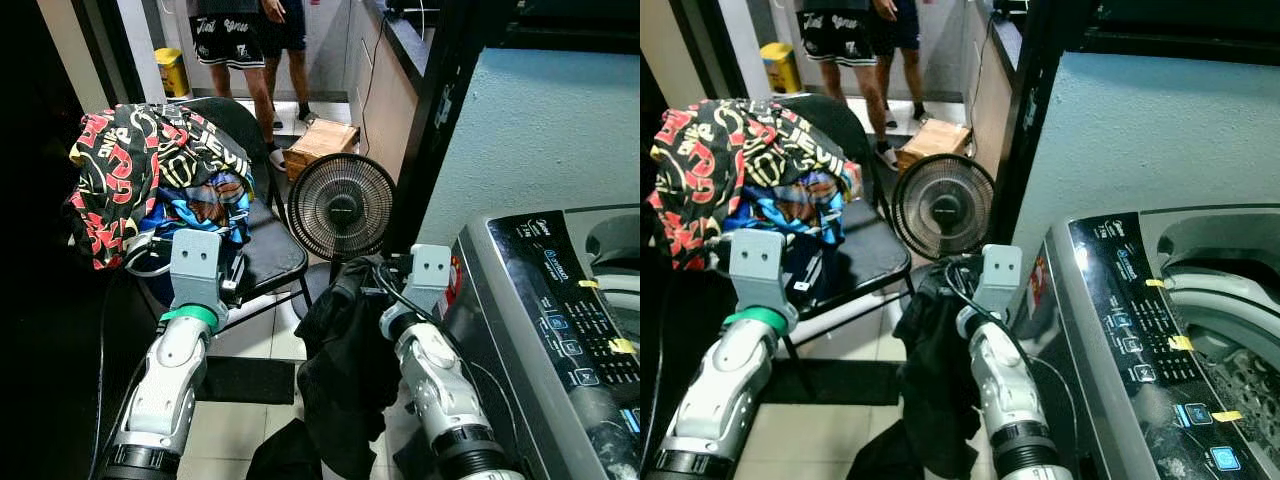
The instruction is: Clothes washing
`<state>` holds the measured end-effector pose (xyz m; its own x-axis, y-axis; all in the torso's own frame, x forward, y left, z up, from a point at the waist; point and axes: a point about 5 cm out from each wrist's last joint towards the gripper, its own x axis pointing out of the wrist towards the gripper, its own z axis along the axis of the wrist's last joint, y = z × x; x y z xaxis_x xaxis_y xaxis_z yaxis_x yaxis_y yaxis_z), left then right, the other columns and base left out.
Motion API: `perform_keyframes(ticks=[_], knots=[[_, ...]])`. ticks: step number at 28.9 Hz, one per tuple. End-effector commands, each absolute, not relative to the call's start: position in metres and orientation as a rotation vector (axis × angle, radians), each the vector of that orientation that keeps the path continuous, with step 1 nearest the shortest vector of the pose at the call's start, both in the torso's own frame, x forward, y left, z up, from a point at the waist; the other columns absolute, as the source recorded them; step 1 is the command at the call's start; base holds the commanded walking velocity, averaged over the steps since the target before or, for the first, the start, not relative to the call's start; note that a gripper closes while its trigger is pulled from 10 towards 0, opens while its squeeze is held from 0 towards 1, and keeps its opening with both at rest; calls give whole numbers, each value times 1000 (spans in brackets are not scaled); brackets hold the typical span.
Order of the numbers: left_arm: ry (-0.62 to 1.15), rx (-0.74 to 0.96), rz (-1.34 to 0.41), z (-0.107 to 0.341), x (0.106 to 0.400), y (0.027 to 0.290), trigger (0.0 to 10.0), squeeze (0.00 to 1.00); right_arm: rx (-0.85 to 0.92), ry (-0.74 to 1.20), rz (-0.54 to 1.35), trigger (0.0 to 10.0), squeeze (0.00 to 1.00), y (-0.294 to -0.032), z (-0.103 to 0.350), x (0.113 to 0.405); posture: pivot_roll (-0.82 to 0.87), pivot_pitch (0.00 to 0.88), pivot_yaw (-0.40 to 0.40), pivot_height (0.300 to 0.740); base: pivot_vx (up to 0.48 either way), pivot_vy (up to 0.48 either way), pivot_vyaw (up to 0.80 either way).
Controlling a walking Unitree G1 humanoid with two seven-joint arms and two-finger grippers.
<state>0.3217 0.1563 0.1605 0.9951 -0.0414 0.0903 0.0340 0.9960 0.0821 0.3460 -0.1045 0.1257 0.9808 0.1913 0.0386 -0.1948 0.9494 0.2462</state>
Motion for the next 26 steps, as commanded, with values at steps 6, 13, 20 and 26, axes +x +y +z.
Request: perform_keyframes(ticks=[6, 13, 20, 26], knots=[[-54, 95, -28, 153, 321, 160, 10000, 0, 254, -40, 203, 10000, 0, -100, 131, 348, 145, 0, 54, 740, 0, 0, 0], [-48, 100, -33, 152, 320, 159, 10000, 0, 257, -37, 199, 10000, 0, -100, 129, 347, 146, 0, 58, 740, 0, 0, 0], [-49, 107, -28, 152, 320, 161, 10000, 0, 259, -34, 196, 10000, 0, -101, 128, 346, 148, 0, 58, 740, 0, 0, 0], [-43, 113, -24, 150, 320, 163, 10000, 0, 256, -35, 198, 10000, 0, -101, 129, 347, 141, 0, 55, 740, 0, 0, 0]])
